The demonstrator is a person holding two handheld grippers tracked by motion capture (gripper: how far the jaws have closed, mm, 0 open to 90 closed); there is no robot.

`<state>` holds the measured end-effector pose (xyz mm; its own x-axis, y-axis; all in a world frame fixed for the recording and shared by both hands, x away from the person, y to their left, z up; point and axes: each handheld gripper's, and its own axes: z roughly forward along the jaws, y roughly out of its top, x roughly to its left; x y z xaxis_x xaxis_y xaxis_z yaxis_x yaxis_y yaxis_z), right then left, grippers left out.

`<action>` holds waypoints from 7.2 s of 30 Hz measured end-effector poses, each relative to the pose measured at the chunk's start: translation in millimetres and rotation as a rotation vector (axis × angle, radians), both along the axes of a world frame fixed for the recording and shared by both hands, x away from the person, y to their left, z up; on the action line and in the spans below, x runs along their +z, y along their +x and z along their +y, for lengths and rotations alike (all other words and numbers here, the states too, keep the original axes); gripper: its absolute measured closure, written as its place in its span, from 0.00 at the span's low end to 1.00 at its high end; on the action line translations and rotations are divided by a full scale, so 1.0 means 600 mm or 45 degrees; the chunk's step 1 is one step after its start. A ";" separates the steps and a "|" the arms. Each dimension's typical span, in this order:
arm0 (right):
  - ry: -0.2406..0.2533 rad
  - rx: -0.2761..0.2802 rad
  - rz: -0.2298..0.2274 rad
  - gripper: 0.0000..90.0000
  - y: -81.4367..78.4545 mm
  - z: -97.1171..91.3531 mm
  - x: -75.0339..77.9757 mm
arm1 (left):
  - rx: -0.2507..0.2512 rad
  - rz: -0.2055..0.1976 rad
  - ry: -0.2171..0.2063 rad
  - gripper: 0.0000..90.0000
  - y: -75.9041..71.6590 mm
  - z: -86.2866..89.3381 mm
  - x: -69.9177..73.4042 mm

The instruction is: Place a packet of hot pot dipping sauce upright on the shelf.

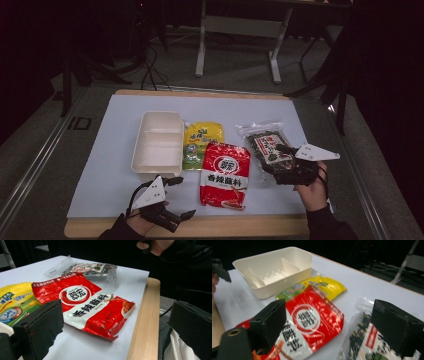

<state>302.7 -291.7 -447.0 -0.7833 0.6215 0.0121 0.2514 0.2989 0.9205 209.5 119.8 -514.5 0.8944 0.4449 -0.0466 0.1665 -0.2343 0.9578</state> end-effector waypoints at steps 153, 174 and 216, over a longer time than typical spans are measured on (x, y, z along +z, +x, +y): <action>-0.156 0.420 0.020 0.75 -0.062 0.078 0.099 | -0.189 0.052 0.219 1.00 0.068 -0.076 0.110; -0.119 0.551 0.072 0.91 -0.042 0.100 0.068 | -0.197 -0.003 0.145 1.00 0.062 -0.076 0.150; -0.105 0.525 0.011 1.00 0.044 0.133 0.143 | -0.028 0.023 0.060 0.03 0.024 -0.041 0.092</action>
<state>329.4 -212.0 -361.4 -0.9667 0.2553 -0.0171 0.1027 0.4484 0.8879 223.6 95.1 -459.3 0.9033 0.4269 -0.0425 0.1779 -0.2827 0.9426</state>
